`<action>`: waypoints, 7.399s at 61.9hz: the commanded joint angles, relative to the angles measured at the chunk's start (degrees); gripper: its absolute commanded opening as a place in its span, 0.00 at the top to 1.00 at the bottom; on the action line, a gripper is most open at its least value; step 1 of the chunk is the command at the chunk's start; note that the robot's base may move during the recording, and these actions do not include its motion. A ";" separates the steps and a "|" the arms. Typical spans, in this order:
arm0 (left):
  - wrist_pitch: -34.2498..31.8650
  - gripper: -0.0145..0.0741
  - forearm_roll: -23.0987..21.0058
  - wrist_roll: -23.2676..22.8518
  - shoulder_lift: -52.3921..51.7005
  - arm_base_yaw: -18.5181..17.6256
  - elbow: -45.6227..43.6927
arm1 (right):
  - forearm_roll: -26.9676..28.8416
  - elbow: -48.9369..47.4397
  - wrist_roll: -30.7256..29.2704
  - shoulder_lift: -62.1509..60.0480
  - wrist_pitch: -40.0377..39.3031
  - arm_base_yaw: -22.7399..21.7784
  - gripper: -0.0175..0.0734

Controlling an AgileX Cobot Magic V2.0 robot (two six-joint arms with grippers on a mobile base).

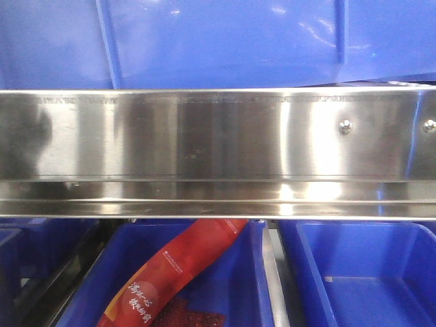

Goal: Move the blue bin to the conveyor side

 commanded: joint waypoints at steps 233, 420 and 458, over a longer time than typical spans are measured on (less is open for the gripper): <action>48.08 0.86 -7.63 0.22 67.46 -0.54 -72.17 | -8.84 -111.17 0.59 103.06 75.37 3.65 0.89; 64.82 0.86 -3.08 -6.51 98.55 -3.59 -102.43 | -8.94 -111.17 -0.05 100.03 75.37 3.65 0.89; 63.14 0.86 -2.68 -6.51 87.84 -3.59 -102.43 | -8.94 -111.03 3.80 92.71 75.37 3.65 0.89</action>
